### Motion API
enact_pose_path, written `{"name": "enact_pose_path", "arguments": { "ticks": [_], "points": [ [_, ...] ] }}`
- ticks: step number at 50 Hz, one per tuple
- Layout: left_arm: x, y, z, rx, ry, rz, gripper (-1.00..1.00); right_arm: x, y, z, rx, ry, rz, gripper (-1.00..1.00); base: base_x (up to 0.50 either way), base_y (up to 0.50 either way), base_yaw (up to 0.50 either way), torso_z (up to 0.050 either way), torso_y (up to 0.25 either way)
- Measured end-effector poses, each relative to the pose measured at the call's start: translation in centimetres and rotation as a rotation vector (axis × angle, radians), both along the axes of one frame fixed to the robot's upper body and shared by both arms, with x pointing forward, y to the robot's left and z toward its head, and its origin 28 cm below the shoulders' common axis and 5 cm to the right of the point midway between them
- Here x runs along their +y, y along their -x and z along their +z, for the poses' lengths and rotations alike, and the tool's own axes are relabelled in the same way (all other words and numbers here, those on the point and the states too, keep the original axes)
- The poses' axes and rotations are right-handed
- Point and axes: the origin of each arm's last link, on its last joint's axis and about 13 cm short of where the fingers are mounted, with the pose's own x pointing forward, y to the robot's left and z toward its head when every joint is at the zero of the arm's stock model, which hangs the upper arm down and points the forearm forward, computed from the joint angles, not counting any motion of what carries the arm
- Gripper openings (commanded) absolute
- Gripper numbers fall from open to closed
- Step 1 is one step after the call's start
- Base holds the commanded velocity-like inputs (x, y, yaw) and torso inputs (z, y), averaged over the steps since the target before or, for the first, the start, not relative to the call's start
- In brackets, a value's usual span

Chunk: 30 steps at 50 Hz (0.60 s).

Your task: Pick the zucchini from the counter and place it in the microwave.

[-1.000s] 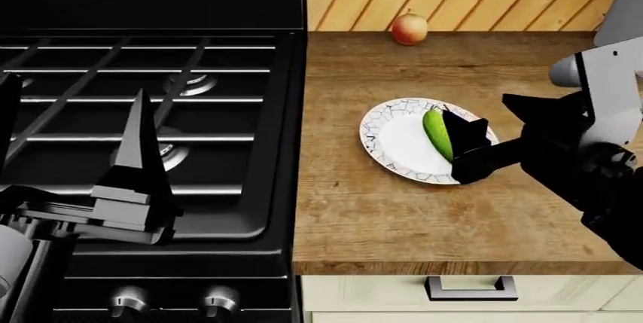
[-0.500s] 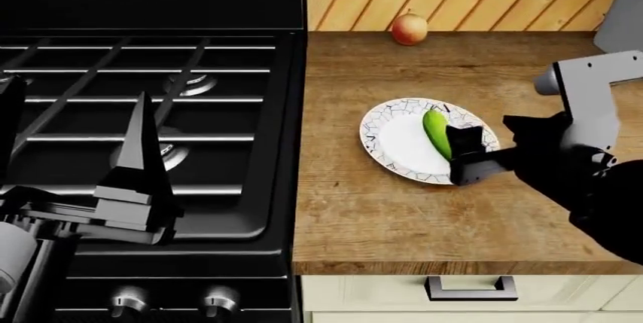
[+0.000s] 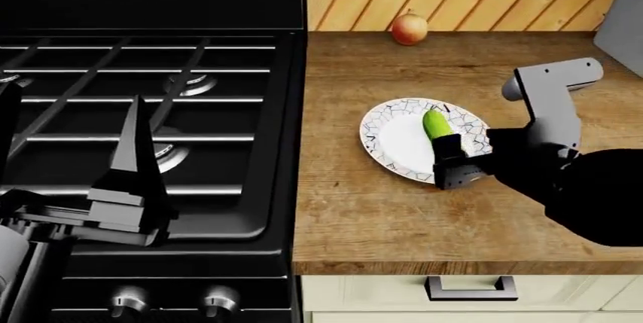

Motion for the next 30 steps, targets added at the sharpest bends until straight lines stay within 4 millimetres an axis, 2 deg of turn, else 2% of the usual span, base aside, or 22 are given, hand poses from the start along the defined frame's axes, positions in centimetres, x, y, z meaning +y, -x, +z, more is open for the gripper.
{"name": "enact_pose_path", "arguments": {
  "ticks": [30],
  "points": [
    [0.2, 0.1, 0.0, -0.002, 0.003, 0.005, 1.0, 0.2, -1.3, -1.0, 0.103, 0.032, -0.027, 1.0, 0.0, 0.0, 0.0, 0.0, 0.0]
  ]
}}
